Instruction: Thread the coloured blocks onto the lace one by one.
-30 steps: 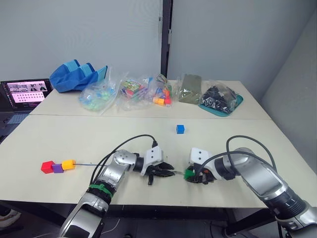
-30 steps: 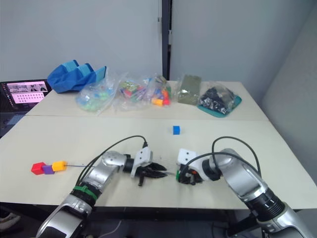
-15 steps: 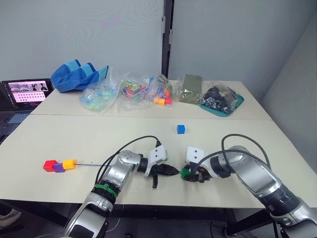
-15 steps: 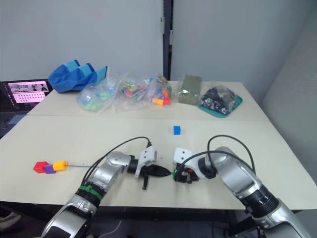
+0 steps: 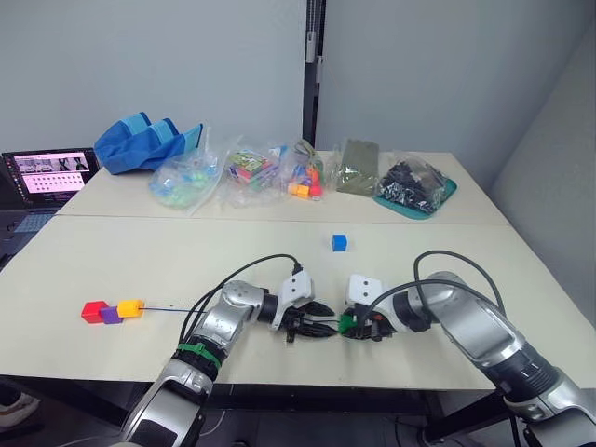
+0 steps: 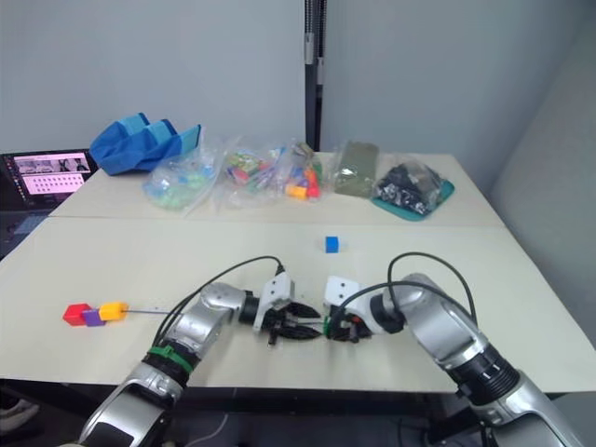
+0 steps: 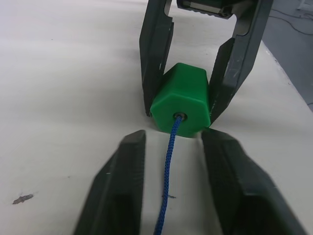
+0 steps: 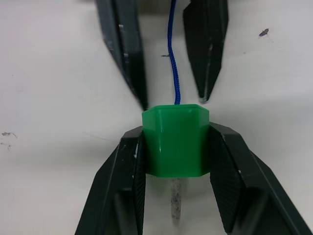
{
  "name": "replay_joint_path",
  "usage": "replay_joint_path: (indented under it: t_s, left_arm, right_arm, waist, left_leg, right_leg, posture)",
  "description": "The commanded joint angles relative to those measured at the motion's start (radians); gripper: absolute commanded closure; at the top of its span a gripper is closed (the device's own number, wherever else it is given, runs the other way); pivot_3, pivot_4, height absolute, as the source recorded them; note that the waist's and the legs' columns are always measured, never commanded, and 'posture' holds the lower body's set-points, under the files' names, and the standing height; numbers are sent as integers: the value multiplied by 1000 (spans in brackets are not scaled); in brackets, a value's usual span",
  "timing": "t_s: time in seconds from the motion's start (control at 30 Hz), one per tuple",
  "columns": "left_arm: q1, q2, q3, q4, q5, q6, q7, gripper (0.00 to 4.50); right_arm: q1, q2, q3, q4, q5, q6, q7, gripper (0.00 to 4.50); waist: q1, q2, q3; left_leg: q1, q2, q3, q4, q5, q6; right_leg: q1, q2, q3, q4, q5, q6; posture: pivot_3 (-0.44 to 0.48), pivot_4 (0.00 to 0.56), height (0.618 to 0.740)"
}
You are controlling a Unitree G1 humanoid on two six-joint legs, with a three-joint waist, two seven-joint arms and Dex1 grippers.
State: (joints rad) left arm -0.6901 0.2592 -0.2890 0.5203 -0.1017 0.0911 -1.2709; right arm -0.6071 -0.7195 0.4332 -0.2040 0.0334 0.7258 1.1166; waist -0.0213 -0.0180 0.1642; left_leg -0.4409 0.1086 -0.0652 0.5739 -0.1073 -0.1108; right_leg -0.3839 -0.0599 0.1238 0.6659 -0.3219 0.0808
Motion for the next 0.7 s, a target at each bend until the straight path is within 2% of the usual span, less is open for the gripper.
replay_joint_path:
  t_s: [0.03, 0.07, 0.13, 0.17, 0.23, 0.33, 0.47, 0.7]
  left_arm:
    - [8, 35, 3, -16, 6, -28, -15, 1309]
    - [8, 43, -3, -13, 12, -41, -19, 992]
    - [13, 53, -15, -9, 19, -64, -32, 349]
    - [14, 53, -15, -8, 14, -67, -36, 21]
    - [17, 47, -15, -14, 5, -92, -43, 0]
    - [1, 24, -10, 33, 41, -238, 26, 0]
    - [-18, -19, 3, 52, -3, -249, -2, 0]
    - [-56, -84, -22, 134, 25, -304, -14, 0]
  right_arm:
    - [-1, 9, 3, -4, -1, -18, -10, 3226]
    - [-1, 9, 1, -4, -1, -16, -11, 3226]
    - [-1, 1, -10, -16, 10, -9, -1, 2170]
    - [-3, -6, -13, -22, 13, -7, 4, 1793]
    - [-15, -48, -20, -57, 7, 14, 22, 1157]
    - [-30, -70, -63, -104, 35, 61, 21, 127]
    - [-11, -138, -132, -192, 83, 135, 31, 22]
    - [53, -232, -219, -272, 127, 222, -11, 22]
  waist:
    - [-4, 0, 0]
    - [-6, 0, 0]
    - [-6, 0, 0]
    - [-6, 0, 0]
    - [-2, 0, 0]
    - [4, 0, 0]
    - [11, 0, 0]
    - [12, 0, 0]
  left_leg:
    - [0, 0, 0, 0, 0, 0]
    - [0, 0, 0, 0, 0, 0]
    - [0, 0, 0, 0, 0, 0]
    - [0, 0, 0, 0, 0, 0]
    - [0, 0, 0, 0, 0, 0]
    - [-1, 0, 0, 0, 0, 0]
    - [-2, 0, 0, 0, 0, 0]
    - [-3, 0, 0, 0, 0, 0]
  right_leg:
    - [0, 0, 0, 0, 0, 0]
    - [0, 0, 0, 0, 0, 0]
    - [0, 0, 0, 0, 0, 0]
    - [0, 0, 0, 0, 0, 0]
    - [0, 0, 0, 0, 0, 0]
    - [-1, 0, 0, -1, 0, 0]
    - [-1, 0, 0, -1, 0, 0]
    - [-2, 0, 0, -1, 0, 0]
  posture:
    - [0, 150, 740]
    - [0, 150, 740]
    - [0, 150, 740]
    - [0, 150, 740]
    - [0, 150, 740]
    - [0, 150, 740]
    - [0, 150, 740]
    - [0, 150, 740]
